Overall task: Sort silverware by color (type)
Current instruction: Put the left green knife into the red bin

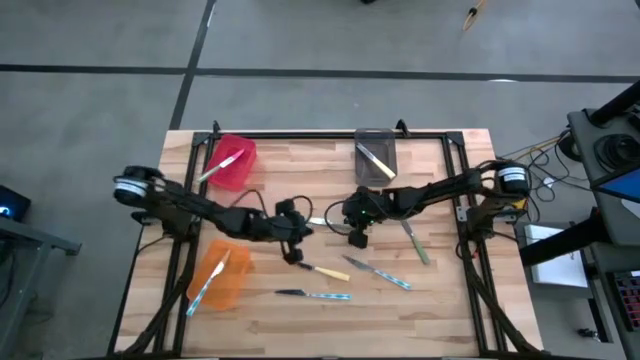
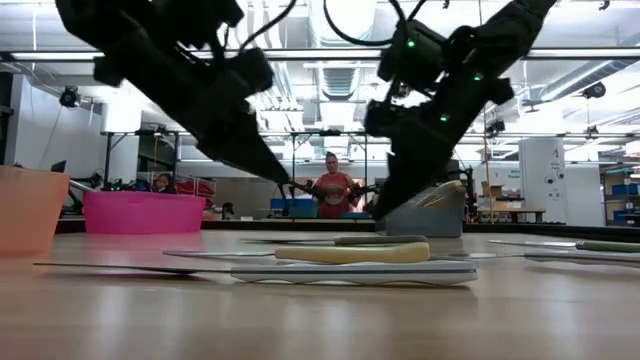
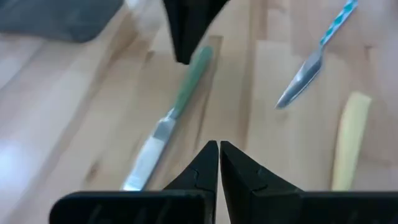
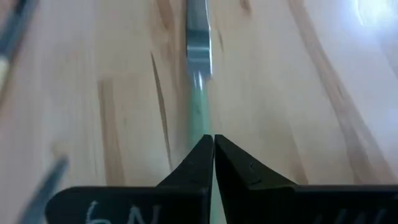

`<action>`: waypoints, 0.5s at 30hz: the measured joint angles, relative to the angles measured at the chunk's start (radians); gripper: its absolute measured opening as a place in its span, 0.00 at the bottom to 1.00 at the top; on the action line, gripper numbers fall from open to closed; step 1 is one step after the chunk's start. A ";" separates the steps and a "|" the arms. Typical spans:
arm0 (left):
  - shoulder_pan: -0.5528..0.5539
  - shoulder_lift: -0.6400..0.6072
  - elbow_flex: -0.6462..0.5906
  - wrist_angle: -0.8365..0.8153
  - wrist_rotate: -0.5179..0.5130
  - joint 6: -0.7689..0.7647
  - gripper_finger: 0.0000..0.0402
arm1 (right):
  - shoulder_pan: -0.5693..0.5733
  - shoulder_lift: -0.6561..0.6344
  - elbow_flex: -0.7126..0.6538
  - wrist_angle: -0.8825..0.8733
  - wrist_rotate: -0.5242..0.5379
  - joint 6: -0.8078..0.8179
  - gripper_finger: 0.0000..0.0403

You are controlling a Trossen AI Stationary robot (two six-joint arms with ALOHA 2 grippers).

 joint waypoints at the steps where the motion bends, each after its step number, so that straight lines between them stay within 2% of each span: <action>1: -0.005 0.028 0.009 0.033 0.001 0.000 0.00 | 0.000 -0.009 -0.011 -0.011 0.000 -0.010 0.02; 9: -0.016 0.213 0.151 0.071 0.001 0.003 0.00 | -0.010 0.004 -0.078 0.011 0.002 -0.055 0.02; 15: -0.016 0.289 0.242 -0.028 -0.009 0.023 0.00 | -0.007 0.048 -0.083 0.069 -0.019 -0.018 0.02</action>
